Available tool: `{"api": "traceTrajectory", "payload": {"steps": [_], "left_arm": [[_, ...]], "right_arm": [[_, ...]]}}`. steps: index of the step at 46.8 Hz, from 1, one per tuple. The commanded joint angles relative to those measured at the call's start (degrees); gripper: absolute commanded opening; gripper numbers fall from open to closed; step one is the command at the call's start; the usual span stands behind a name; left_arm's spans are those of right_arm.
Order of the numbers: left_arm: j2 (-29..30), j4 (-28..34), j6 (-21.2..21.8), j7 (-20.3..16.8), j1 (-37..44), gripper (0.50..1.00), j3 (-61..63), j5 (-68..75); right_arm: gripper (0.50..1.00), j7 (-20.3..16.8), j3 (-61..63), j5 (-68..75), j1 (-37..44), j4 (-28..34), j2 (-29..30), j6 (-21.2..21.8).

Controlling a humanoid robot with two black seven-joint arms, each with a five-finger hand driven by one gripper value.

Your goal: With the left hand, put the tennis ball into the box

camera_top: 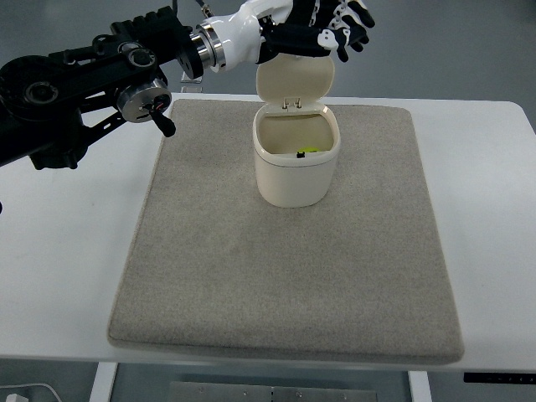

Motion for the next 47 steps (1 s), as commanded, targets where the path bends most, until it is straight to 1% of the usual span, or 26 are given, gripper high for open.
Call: {"api": "traceTrajectory", "payload": {"steps": [1,5,12,21,30,31,33,35,36,37,40,43,47], "left_arm": [[-0.3,1.2,2.9,0.0,1.1,0.500,-2.3,-0.3],[-0.8,3.5,5.1,0.0,2.5,0.500,-5.8,-0.5],[-1.8,9.3,6.6,0.0,6.0,0.500,-12.1,-4.0],[-4.2,19.6,6.6,0.0,9.3,0.500,-17.7,-9.9],[-5.8,26.1,6.6,-0.3,12.0,0.500,-23.3,-13.5],[-5.9,26.5,6.6,-0.3,12.2,0.514,-23.8,-13.8],[-6.0,27.3,6.6,-0.3,12.8,0.567,-24.6,-14.5],[-6.0,28.0,6.6,-0.3,13.3,0.653,-25.2,-15.4],[-6.0,28.5,6.7,-0.3,13.5,0.681,-25.4,-15.9],[-6.0,29.0,6.7,-0.3,13.7,0.694,-25.6,-16.5],[-6.1,30.6,6.6,-0.3,14.3,0.701,-25.9,-18.5],[-6.6,32.3,6.6,-0.4,14.9,0.730,-25.9,-19.7],[-7.9,34.2,6.5,-1.1,15.8,0.733,-25.9,-20.0]], "right_arm": [[0.938,0.0,0.0,0.0,0.0,0.0,0.0,0.0],[0.938,0.0,0.0,0.0,0.0,0.0,0.0,0.0],[0.938,0.0,0.0,0.0,0.0,0.0,0.0,0.0],[0.938,0.0,0.0,0.0,0.0,0.0,0.0,0.0],[0.938,0.0,0.0,0.0,0.0,0.0,0.0,0.0],[0.938,0.0,0.0,0.0,0.0,0.0,0.0,0.0],[0.938,0.0,0.0,0.0,0.0,0.0,0.0,0.0],[0.938,0.0,0.0,0.0,0.0,0.0,0.0,0.0],[0.938,0.0,0.0,0.0,0.0,0.0,0.0,0.0],[0.938,0.0,0.0,0.0,0.0,0.0,0.0,0.0],[0.938,0.0,0.0,0.0,0.0,0.0,0.0,0.0],[0.938,0.0,0.0,0.0,0.0,0.0,0.0,0.0],[0.938,0.0,0.0,0.0,0.0,0.0,0.0,0.0]]}}
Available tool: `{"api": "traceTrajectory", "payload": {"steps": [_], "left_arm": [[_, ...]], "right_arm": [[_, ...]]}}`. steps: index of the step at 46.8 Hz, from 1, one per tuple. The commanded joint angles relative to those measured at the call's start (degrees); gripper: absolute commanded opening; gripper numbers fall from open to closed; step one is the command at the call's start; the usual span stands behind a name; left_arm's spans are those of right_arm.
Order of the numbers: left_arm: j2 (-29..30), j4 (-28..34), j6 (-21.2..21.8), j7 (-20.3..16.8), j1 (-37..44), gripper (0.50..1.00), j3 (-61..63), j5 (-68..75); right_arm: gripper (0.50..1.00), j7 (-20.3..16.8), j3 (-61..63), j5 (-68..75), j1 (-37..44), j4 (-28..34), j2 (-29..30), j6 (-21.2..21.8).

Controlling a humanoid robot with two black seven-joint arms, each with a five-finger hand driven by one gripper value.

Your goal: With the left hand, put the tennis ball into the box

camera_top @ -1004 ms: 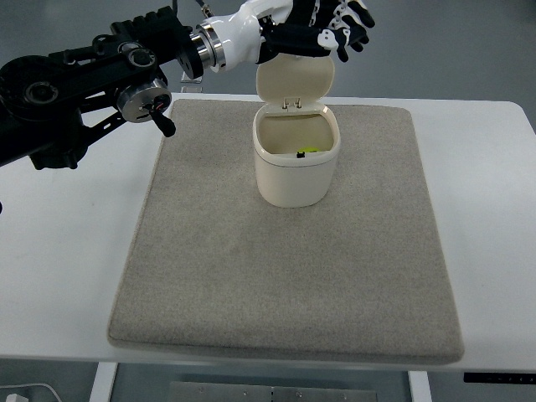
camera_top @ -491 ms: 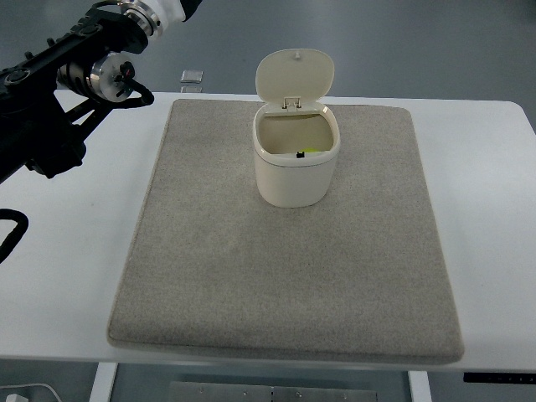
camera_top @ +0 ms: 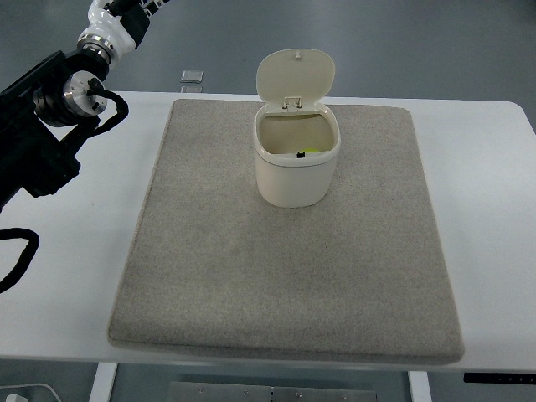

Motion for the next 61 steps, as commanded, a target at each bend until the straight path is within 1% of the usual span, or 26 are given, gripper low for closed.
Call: {"api": "traceTrajectory", "payload": {"steps": [1,12,23,31,35,61], "left_arm": [[-1.4,1.6,-0.1,-0.8,0.8,0.733,0.0,-0.3],[-3.9,3.0,-0.2,-1.8,3.0,0.731,-0.4,-0.3],[-4.5,3.1,-0.9,-3.2,4.1,0.731,-2.0,-0.3],[-7.1,5.4,-1.3,-3.5,5.1,0.731,-2.6,-0.4],[-8.0,5.5,-1.7,-3.6,5.2,0.731,-2.7,-0.3],[-8.2,7.5,-1.9,-3.8,5.2,0.735,-3.8,-0.3]], "right_arm": [[0.938,0.0,0.0,0.0,0.0,0.0,0.0,0.0],[0.938,0.0,0.0,0.0,0.0,0.0,0.0,0.0],[0.938,0.0,0.0,0.0,0.0,0.0,0.0,0.0],[0.938,0.0,0.0,0.0,0.0,0.0,0.0,0.0],[0.938,0.0,0.0,0.0,0.0,0.0,0.0,0.0],[0.938,0.0,0.0,0.0,0.0,0.0,0.0,0.0]]}}
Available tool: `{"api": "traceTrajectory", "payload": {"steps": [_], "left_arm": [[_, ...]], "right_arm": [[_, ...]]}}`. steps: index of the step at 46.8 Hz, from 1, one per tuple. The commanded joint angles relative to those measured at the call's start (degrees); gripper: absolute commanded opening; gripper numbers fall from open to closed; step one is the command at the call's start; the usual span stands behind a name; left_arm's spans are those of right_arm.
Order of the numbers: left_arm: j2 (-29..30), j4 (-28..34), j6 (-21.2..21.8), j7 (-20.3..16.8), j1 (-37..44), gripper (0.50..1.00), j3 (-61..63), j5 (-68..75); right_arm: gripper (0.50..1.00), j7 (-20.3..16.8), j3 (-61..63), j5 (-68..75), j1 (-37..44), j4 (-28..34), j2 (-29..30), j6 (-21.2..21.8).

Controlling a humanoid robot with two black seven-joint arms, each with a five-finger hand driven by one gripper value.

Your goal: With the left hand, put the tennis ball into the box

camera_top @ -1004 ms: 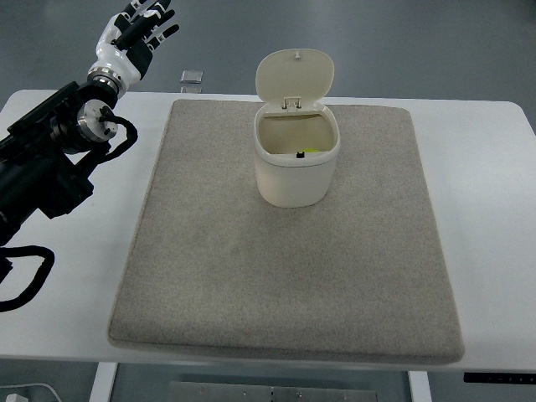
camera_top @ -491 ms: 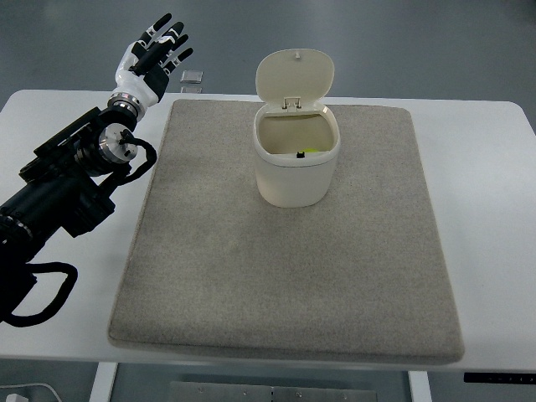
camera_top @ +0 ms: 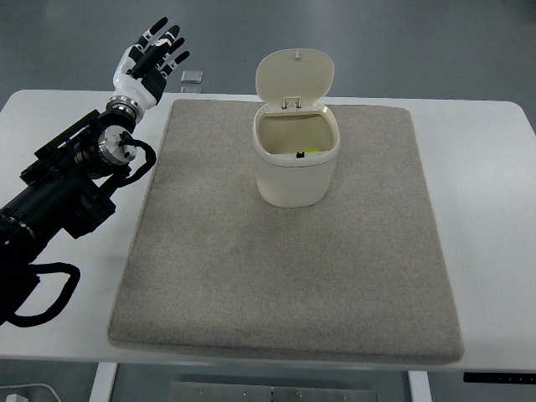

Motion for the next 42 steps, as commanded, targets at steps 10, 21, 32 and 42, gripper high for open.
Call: {"api": "traceTrajectory", "payload": {"steps": [10,21,32,42], "left_arm": [[0.1,0.1,0.1,0.0,0.1,0.836,0.3,0.2],[0.1,0.2,0.3,-0.3,0.4,0.883,0.7,0.2],[0.9,0.2,0.3,-0.3,2.3,0.887,1.0,0.3],[0.8,0.2,0.3,-0.4,3.7,0.887,0.9,0.4]], "right_arm": [[0.938,0.0,0.0,0.0,0.0,0.0,0.0,0.0],[0.938,0.0,0.0,0.0,0.0,0.0,0.0,0.0],[0.938,0.0,0.0,0.0,0.0,0.0,0.0,0.0],[0.938,0.0,0.0,0.0,0.0,0.0,0.0,0.0]]}}
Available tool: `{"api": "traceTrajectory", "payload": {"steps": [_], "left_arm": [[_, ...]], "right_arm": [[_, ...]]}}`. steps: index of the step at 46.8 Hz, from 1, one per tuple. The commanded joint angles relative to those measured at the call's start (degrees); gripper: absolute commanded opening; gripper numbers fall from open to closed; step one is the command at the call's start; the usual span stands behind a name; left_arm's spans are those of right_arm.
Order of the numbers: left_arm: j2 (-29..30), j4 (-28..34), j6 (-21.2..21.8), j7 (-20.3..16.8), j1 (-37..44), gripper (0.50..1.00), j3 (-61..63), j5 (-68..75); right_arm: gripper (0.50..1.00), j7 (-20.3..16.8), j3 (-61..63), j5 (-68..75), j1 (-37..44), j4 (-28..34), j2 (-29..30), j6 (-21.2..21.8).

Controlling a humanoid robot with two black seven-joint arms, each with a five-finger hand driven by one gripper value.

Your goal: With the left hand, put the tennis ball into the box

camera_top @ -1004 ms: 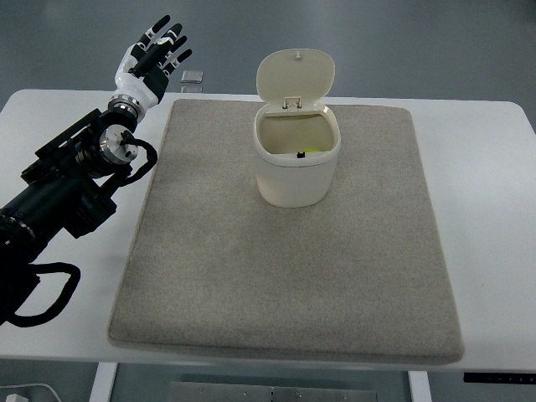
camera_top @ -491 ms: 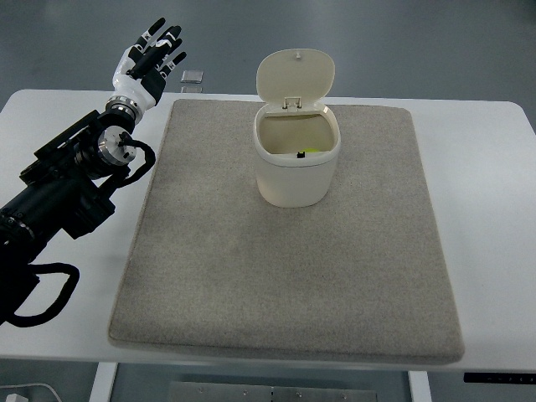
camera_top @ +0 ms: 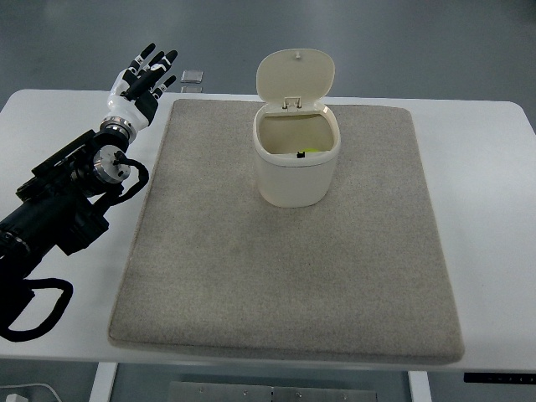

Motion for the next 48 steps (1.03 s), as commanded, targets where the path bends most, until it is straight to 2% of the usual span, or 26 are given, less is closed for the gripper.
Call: {"api": "traceTrajectory", "payload": {"steps": [1,16,35,48], "left_arm": [[-0.2,0.0,0.0,-0.2,0.1,0.885,-0.2,0.0],[0.2,-0.2,-0.2,-0.2,-0.7,0.885,-0.9,-0.2],[1.1,-0.5,-0.2,-0.6,-7.3,0.885,-1.0,-0.1],[1.1,-0.4,-0.2,-0.6,-7.1,0.885,-0.9,-0.2]], "right_arm": [[0.938,0.0,0.0,0.0,0.0,0.0,0.0,0.0],[0.938,0.0,-0.3,0.0,-0.1,0.2,0.0,0.0],[0.938,0.0,-0.1,0.2,-0.1,0.4,0.0,0.1],[0.938,0.0,0.0,0.2,-0.1,0.3,0.0,0.0]]}}
